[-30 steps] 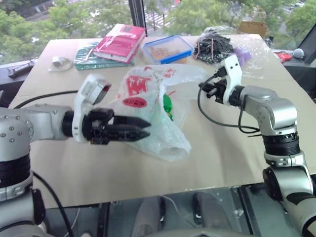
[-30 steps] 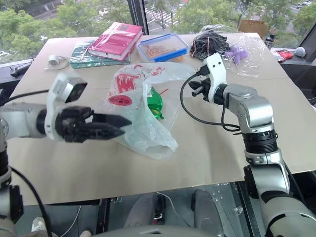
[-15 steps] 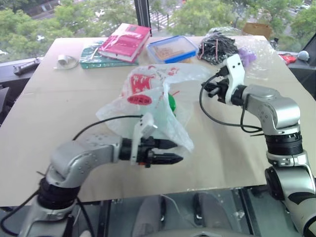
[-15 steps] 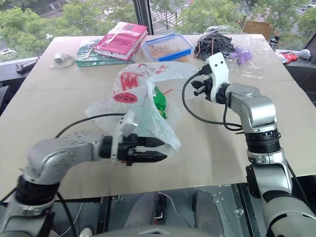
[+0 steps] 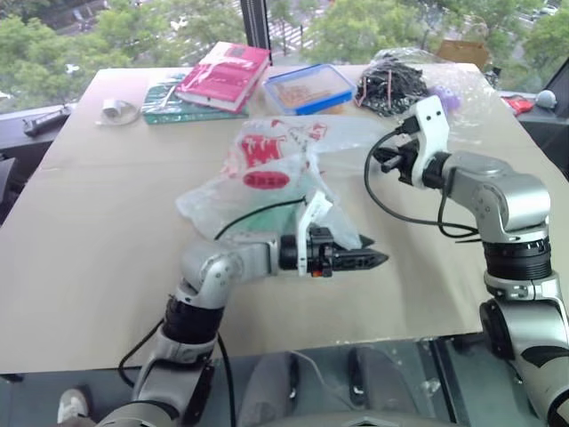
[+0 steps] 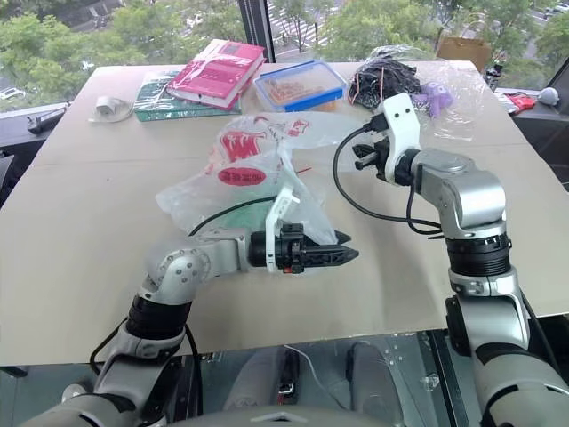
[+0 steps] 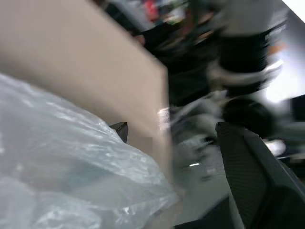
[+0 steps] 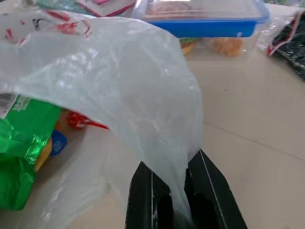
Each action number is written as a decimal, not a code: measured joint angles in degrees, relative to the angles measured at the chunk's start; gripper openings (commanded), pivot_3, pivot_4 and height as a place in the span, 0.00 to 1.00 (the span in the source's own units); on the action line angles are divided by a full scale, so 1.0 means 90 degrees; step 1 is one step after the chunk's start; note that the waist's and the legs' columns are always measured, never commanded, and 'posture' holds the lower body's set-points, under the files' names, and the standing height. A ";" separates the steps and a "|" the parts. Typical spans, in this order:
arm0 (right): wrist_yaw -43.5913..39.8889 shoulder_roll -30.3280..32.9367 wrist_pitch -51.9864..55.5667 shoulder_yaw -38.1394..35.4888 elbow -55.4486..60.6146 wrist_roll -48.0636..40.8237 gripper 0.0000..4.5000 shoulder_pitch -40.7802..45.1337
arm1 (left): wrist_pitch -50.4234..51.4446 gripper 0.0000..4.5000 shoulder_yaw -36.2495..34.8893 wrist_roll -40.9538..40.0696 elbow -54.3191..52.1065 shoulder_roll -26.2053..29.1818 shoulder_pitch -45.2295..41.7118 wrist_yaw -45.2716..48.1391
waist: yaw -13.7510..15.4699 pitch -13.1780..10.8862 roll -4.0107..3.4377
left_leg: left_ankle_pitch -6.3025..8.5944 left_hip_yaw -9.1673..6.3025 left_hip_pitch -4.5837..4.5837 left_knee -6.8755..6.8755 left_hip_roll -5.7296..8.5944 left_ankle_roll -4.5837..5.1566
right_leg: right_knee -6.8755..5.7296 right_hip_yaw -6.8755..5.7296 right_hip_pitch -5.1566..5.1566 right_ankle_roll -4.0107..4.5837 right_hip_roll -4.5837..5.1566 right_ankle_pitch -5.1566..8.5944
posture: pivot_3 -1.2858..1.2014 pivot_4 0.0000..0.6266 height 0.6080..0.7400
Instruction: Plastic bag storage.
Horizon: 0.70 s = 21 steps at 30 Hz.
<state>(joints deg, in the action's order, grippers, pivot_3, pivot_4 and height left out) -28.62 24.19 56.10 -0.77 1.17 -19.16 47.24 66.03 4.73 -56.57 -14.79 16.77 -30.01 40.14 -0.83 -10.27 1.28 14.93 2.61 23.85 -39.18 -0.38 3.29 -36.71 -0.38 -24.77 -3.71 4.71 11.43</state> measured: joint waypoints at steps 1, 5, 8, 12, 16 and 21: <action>-0.0006 0.0020 0.0000 -0.0055 -0.0121 -0.0041 0.00 0.0057 | 0.0319 0.68 -0.0447 -0.0681 0.0140 0.0023 -0.0240 -0.0080 | -0.0006 0.0000 0.0000 | 0.0000 -0.0001 0.0000 -0.0001 -0.0002 0.0001 | -0.0002 0.0000 -0.0001 0.0000 -0.0001 0.0000 | 0.52 0.24 1.00; 0.0034 -0.0028 0.0034 -0.0768 -0.0952 -0.0424 0.00 0.0658 | 0.0961 0.68 -0.1596 -0.2506 0.0770 0.1016 -0.1346 -0.0341 | -0.0025 -0.0003 -0.0001 | 0.0001 -0.0008 -0.0002 -0.0007 -0.0001 0.0003 | -0.0011 -0.0002 -0.0002 0.0000 -0.0006 0.0000 | 0.52 0.24 1.00; 0.0075 -0.0031 0.0041 -0.1564 -0.1913 -0.0862 0.00 0.1460 | 0.1098 0.68 -0.2129 -0.3036 0.1867 0.1723 -0.2677 -0.0545 | 0.0008 -0.0006 0.0001 | 0.0002 -0.0012 0.0003 -0.0008 0.0009 0.0003 | -0.0003 -0.0008 0.0002 0.0000 -0.0003 0.0000 | 0.52 0.24 1.00; 0.0048 0.0086 -0.0115 -0.2289 -0.3203 -0.1312 0.00 0.2645 | 0.0633 0.68 -0.2144 -0.2088 0.3561 0.2279 -0.4430 -0.0388 | 0.0037 -0.0008 0.0000 | -0.0005 -0.0009 0.0015 0.0004 0.0027 -0.0008 | 0.0029 -0.0014 0.0006 -0.0002 -0.0001 0.0000 | 0.52 0.24 1.00; 0.0056 0.0497 -0.0638 -0.2810 -0.4376 -0.1529 0.00 0.3863 | -0.0778 0.68 -0.1658 -0.0321 0.5748 0.2246 -0.5980 0.0019 | 0.0048 -0.0016 -0.0011 | -0.0006 0.0003 0.0092 0.0015 0.0028 -0.0010 | 0.0079 -0.0044 -0.0040 -0.0008 -0.0001 -0.0004 | 0.52 0.24 1.00; 0.0069 0.0989 -0.1272 -0.2912 -0.4800 -0.1538 0.00 0.4958 | -0.2793 0.68 -0.1470 0.1370 0.8236 0.1744 -0.7384 0.0237 | -0.0023 -0.0024 -0.0022 | -0.0008 0.0031 0.0144 0.0089 0.0033 -0.0014 | 0.0102 -0.0043 -0.0111 -0.0019 0.0010 -0.0005 | 0.52 0.24 1.00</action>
<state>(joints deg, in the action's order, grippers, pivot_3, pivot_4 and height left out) -28.00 33.09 44.65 -26.98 -42.03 -33.00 91.86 40.89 -8.50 -44.23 59.33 32.46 -96.46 42.28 -1.03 -10.49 1.08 14.85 2.89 25.15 -38.38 -0.09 3.16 -35.79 -0.77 -25.77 -3.88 4.80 11.38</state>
